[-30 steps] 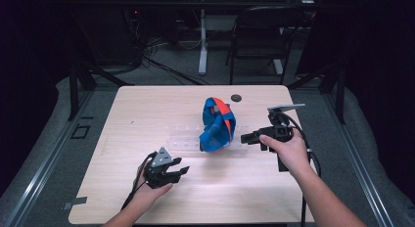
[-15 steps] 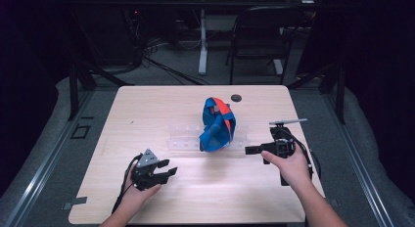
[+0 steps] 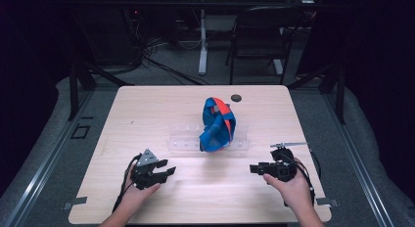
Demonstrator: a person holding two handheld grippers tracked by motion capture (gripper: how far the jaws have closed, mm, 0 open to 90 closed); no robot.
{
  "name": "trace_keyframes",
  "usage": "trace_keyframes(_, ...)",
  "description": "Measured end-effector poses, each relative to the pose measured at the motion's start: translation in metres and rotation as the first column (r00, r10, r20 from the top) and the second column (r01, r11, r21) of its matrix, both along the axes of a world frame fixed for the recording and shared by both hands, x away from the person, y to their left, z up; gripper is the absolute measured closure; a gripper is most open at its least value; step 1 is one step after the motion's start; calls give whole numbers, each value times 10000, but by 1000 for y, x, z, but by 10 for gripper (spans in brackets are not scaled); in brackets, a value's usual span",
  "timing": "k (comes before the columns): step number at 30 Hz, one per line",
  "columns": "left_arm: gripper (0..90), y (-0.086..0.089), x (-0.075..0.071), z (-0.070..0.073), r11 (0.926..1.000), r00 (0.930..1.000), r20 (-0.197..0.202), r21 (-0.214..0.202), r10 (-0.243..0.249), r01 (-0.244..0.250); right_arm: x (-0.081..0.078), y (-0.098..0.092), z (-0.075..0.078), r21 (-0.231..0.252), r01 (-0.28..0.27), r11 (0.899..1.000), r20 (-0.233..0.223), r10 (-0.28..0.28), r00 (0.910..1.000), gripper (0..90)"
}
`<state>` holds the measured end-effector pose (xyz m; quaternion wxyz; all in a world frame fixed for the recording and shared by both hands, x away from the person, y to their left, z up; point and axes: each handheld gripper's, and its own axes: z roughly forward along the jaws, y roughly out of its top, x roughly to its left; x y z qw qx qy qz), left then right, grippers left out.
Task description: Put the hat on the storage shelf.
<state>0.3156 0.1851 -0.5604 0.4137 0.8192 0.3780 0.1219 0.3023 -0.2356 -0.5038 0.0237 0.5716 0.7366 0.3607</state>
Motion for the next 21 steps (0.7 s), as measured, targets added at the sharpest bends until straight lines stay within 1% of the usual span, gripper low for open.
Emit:
trace_keyframes(3,534,0,1,-1,10000,10000,-10,76,0,0,-8,-3,-10,-85,220,9997,305,-217,9993,542)
trace_keyframes(4,534,0,1,-2,10000,10000,-2,96,20,-20,-10,-4,-14,-69,308,9995,330,-306,9990,542)
trace_keyframes(6,534,1,2,-2,9999,10000,22,136,81,-81,-13,-5,-21,-128,378,9992,542,-370,9978,537)
trace_keyframes(7,530,2,2,-3,9998,9999,57,154,104,-105,-16,-6,-26,-185,512,9985,695,-498,9963,531)
trace_keyframes(8,523,2,3,-3,9998,9998,57,117,183,-184,-18,-7,-30,-281,682,9973,977,-651,9931,525)
trace_keyframes(9,517,3,3,-3,9996,9998,87,232,179,-181,-20,-8,-32,-339,837,9959,1202,-790,9896,519)
trace_keyframes(10,514,4,4,-3,9994,9995,63,201,294,-295,-23,-10,-34,-387,1101,9932,1672,-1022,9806,503)
trace_keyframes(11,511,4,5,-4,9992,9992,41,138,388,-388,-27,-12,-36,-494,1449,9882,2207,-1307,9665,487)
trace_keyframes(13,505,6,6,-4,9988,9989,31,175,468,-468,-33,-15,-42,-593,1970,9786,2990,-1709,9388,469)
trace_keyframes(14,500,7,7,-4,9984,9987,16,224,515,-516,-36,-16,-45,-712,2102,9751,3210,-1772,9304,463)
trace_keyframes(15,494,8,7,-5,9982,9984,-17,171,571,-571,-38,-17,-49,-740,2207,9725,3371,-1839,9233,457)
trace_keyframes(16,484,8,8,-5,9976,9978,-40,196,663,-662,-39,-18,-51,-786,2245,9713,3395,-1856,9221,447)
trace_keyframes(17,466,9,8,-5,9975,9977,2,230,673,-673,-38,-20,-55,-837,2173,9725,3348,-1779,9253,432)
trace_keyframes(20,432,10,10,-6,9965,9970,82,317,768,-770,-35,-22,-65,-1109,2231,9685,3259,-1767,9287,421)
trace_keyframes(21,418,10,10,-7,9962,9969,153,392,772,-777,-33,-23,-67,-1102,2244,9682,3238,-1785,9291,411)
